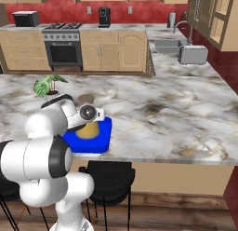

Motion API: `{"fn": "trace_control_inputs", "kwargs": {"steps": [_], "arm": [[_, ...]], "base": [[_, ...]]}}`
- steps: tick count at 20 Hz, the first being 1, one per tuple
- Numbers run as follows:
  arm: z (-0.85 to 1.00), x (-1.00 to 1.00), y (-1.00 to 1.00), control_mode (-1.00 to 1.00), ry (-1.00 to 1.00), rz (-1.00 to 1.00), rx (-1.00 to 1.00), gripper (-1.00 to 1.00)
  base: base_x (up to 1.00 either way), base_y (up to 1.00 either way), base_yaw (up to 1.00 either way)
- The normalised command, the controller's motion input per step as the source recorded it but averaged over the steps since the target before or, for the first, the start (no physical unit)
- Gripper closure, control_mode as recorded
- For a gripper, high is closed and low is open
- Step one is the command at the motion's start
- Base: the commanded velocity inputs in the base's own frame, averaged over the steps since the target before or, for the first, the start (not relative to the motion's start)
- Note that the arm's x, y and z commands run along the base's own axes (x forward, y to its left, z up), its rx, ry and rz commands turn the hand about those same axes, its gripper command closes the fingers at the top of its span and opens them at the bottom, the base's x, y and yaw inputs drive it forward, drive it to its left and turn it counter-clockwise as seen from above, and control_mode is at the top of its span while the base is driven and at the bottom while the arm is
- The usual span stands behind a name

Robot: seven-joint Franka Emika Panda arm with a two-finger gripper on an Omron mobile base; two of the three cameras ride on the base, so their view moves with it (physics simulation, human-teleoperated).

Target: There is a tray on the dining counter. Grab the cup, mug, and pitcher and place them on the tray. The pitcher may be placed next to the tray if it cannot fit the tray.

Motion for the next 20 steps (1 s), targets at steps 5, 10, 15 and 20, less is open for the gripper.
{"fn": "trace_control_inputs", "kwargs": {"steps": [5,10,15,20], "arm": [[-0.1,-0.09,0.0,-1.0,0.0,0.0,0.0,1.0],[0.0,0.0,0.0,-1.0,0.0,0.0,0.0,1.0],[0.0,0.0,0.0,-1.0,0.0,0.0,0.0,-1.0],[0.0,0.0,0.0,-1.0,0.0,0.0,0.0,-1.0]], "base": [[0.0,0.0,0.0],[0.0,0.0,0.0],[0.0,0.0,0.0],[0.0,0.0,0.0]]}}
